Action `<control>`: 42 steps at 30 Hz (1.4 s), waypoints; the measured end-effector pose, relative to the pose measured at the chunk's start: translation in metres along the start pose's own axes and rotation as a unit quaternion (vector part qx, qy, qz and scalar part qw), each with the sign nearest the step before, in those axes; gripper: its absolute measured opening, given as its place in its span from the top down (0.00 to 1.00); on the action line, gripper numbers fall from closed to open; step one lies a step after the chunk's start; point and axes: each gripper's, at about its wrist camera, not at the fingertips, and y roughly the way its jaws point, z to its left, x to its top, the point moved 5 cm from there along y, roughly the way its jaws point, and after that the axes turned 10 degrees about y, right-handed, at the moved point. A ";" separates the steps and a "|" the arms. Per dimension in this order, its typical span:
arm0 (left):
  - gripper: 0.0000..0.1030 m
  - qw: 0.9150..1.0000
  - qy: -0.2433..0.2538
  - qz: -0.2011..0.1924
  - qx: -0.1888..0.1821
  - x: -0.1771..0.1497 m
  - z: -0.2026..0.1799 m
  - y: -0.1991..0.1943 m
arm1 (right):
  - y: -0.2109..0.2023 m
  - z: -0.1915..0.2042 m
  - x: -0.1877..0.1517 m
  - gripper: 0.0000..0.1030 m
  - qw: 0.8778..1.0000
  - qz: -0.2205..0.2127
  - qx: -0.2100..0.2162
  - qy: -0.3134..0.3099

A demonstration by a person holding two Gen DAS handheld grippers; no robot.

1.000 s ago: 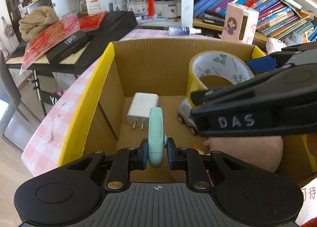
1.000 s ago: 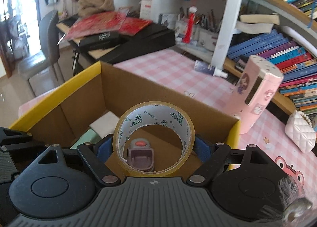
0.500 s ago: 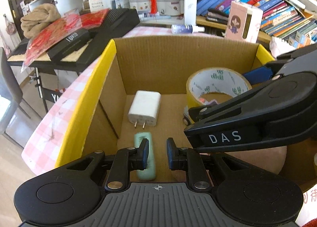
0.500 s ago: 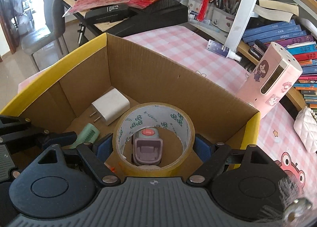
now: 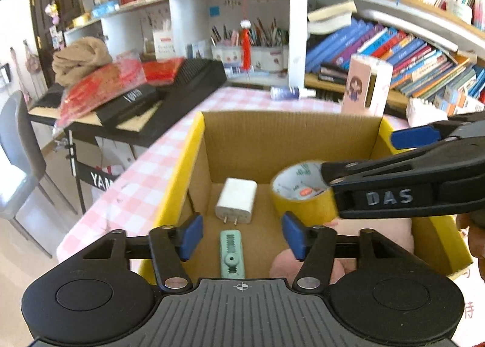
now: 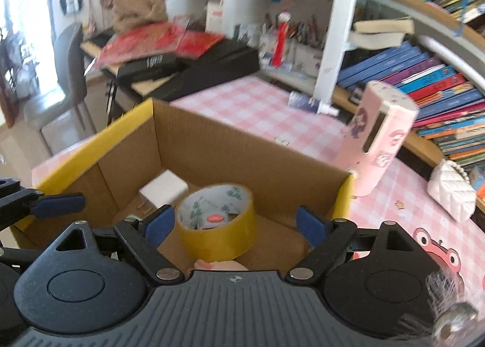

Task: Organize objects
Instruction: 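Lower the tape roll and comb into the box and open both tools, then withdraw both tools from the box back toward the table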

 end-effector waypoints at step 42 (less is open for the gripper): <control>0.19 0.999 -0.042 -0.009 0.008 -0.118 0.045 -0.127 | -0.145 0.064 -0.130 0.11 0.991 -0.070 -0.102 0.045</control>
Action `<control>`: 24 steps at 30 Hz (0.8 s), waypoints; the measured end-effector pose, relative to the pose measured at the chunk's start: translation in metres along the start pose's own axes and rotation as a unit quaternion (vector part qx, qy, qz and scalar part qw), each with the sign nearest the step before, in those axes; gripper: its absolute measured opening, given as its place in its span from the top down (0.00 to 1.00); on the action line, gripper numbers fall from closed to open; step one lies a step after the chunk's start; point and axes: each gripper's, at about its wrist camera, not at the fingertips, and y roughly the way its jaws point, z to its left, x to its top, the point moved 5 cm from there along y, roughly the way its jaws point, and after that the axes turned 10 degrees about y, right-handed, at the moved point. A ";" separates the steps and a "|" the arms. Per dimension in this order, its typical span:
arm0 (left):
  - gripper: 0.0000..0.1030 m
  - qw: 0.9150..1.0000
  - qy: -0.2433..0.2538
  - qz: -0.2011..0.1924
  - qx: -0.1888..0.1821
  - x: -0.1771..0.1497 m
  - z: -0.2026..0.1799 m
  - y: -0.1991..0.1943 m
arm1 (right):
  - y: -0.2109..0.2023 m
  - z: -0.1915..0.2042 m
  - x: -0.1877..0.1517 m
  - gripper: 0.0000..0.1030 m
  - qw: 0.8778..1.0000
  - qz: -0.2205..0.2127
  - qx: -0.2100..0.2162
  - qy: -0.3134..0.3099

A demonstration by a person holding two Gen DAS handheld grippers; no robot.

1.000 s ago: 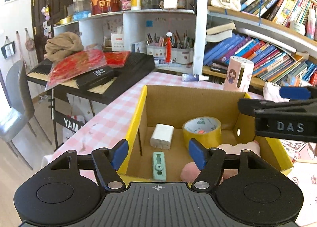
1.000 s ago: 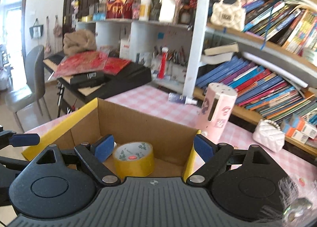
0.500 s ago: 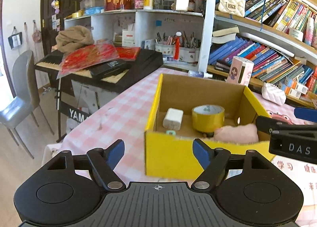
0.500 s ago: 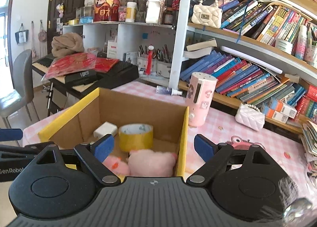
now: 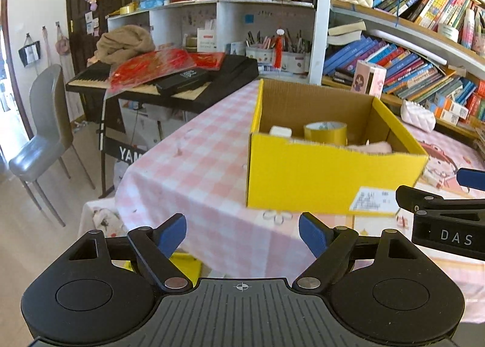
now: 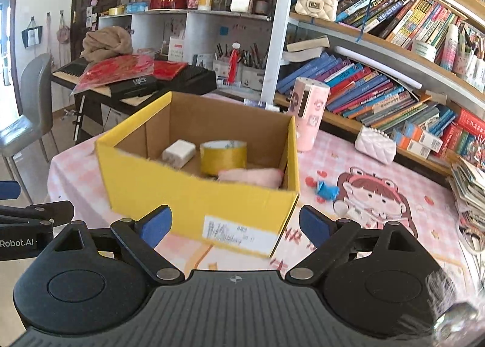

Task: Organize objects
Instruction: 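Withdraw both tools from the box back toward the table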

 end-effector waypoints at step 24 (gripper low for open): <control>0.18 0.994 0.068 0.030 -0.076 -0.027 -0.047 -0.004 | -0.035 -0.037 -0.053 0.09 0.995 0.045 -0.066 0.056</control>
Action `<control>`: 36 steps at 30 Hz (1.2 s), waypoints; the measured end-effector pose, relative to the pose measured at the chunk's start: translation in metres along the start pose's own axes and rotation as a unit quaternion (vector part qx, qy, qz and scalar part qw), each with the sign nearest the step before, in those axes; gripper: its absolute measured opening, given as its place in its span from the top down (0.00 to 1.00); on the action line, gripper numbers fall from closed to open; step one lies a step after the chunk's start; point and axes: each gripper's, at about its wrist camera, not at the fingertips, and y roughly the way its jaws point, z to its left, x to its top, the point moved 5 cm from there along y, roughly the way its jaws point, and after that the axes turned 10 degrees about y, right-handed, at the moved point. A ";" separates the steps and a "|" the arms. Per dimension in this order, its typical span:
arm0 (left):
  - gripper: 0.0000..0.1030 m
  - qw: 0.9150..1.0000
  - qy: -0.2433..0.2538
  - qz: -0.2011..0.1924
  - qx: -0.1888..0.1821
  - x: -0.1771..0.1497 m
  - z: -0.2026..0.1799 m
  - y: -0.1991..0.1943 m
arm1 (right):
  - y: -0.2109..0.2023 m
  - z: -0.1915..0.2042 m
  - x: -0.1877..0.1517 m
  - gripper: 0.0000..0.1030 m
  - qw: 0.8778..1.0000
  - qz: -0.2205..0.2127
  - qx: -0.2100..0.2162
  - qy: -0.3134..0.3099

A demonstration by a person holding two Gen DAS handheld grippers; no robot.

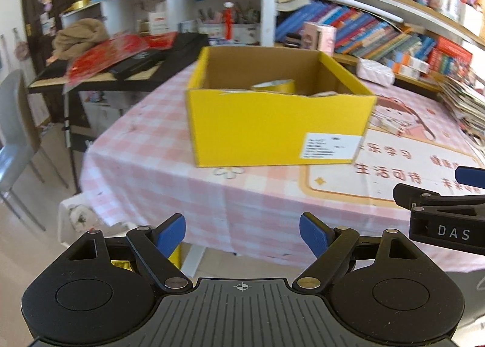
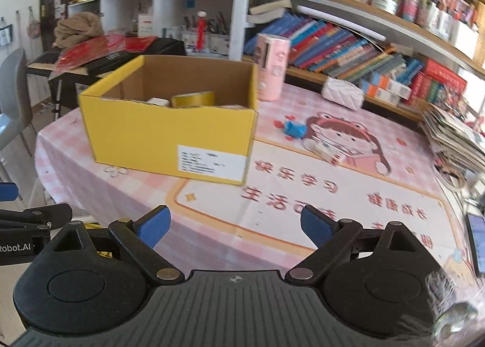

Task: Organize objects
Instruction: 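Withdraw both tools from the box back toward the table, then move both tools toward the white card and blue crumpled item on the mat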

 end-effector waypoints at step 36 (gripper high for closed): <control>0.18 0.992 0.086 -0.009 -0.088 0.083 -0.151 0.068 | 0.034 -0.161 0.034 0.09 0.994 0.013 -0.089 0.064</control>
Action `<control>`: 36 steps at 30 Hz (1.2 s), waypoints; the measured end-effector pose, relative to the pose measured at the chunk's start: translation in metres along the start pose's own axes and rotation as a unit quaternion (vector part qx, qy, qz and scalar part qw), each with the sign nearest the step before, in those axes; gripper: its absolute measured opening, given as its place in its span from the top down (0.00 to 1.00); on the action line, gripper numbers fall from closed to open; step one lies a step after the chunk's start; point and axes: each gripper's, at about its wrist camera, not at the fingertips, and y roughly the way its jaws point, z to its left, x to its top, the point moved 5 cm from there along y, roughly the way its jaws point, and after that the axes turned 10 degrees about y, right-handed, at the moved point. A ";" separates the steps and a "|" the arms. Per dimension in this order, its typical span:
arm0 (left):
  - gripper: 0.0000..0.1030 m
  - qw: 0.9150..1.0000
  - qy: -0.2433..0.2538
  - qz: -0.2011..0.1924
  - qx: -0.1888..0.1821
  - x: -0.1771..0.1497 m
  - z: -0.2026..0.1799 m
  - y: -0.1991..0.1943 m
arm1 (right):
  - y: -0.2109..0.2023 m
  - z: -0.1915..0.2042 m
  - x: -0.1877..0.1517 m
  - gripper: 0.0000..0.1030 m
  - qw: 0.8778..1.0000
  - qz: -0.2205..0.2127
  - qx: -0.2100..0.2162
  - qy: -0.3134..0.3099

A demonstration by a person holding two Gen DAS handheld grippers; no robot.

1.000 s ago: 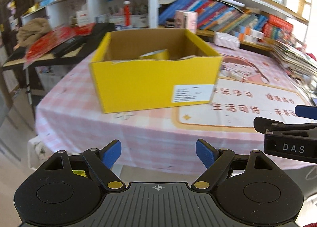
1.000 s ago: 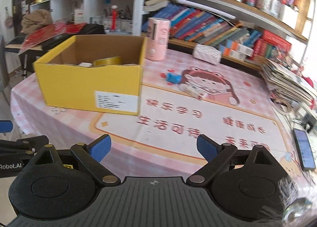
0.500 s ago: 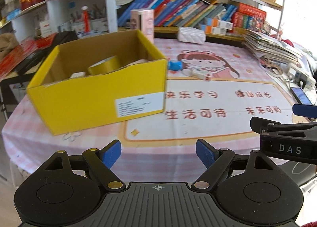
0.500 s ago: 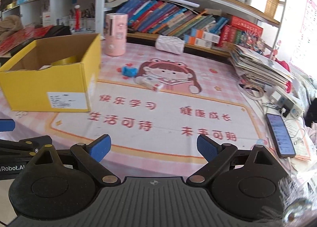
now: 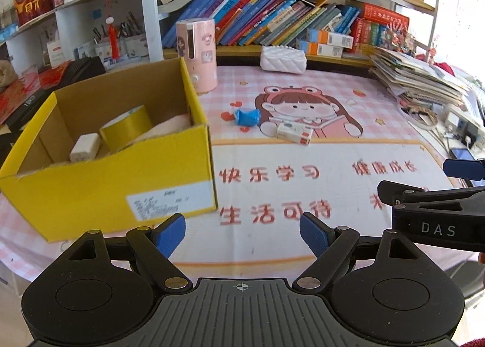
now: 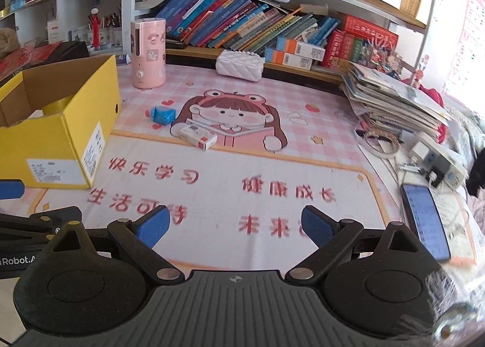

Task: Organize objects
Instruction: 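Move both tools toward the white card and blue crumpled item on the mat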

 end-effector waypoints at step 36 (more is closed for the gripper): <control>0.15 0.995 -0.043 0.063 0.069 0.065 -0.051 0.091 | 0.139 -0.027 0.097 0.43 0.975 0.056 0.202 -0.077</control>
